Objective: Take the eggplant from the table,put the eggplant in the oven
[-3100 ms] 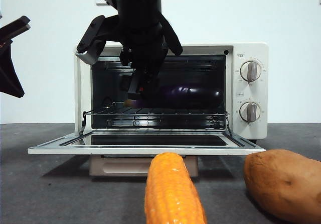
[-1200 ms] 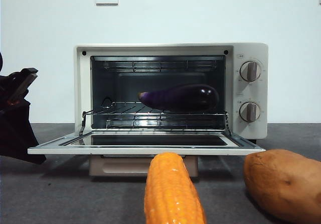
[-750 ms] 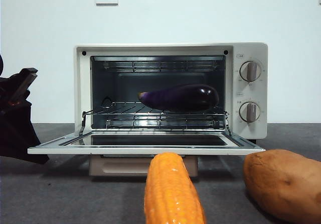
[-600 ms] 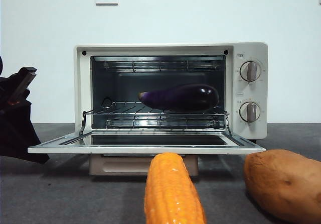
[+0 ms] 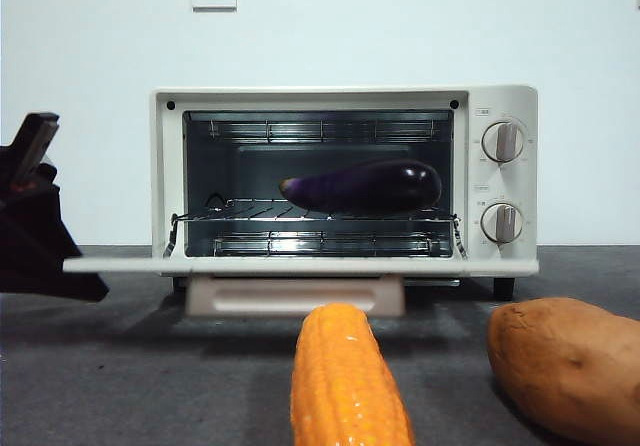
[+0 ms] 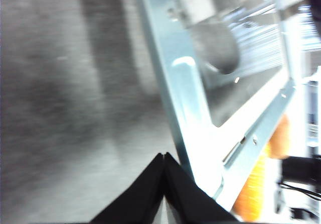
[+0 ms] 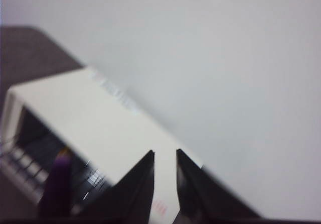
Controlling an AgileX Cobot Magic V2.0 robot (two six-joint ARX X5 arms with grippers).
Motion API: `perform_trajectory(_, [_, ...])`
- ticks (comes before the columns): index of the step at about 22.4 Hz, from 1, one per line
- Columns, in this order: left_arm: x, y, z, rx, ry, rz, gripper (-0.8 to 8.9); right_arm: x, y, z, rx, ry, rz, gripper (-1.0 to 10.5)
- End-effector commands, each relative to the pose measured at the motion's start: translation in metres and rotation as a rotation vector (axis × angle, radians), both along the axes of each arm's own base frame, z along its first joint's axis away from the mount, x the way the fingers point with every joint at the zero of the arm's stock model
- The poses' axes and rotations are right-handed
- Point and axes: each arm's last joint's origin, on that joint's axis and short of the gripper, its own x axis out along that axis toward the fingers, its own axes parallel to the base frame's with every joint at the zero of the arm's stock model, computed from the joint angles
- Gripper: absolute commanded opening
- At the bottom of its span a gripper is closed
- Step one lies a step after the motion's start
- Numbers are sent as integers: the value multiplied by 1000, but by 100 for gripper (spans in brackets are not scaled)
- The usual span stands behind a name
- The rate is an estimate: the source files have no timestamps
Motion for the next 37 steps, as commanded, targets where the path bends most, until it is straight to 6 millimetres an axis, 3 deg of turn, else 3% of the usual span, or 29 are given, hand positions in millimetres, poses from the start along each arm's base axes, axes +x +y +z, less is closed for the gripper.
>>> perform_trajectory(1, [8,-5,6,-109,-49,-59,6,-4,-1,-4,59,102,23,64])
perform_trajectory(11, [30,-8,43,-347,-136,-149,6,-11,-7,-28,-9,361,70,64])
perform_trajectory(18, [65,-1,103,-337,-287,-131,6,-13,-7,-30,25,433,104,64])
perform_trajectory(23, [77,1,140,-225,-316,-44,6,-10,-3,-32,17,437,102,64])
perform_trajectory(29, [52,-4,169,10,-379,6,6,-4,10,-45,-42,471,89,42])
perform_trajectory(34, [18,-11,194,235,-460,26,6,9,25,-78,-175,518,42,3])
perform_trajectory(37, [-5,-14,212,317,-535,63,6,22,24,-104,-231,516,-78,3])
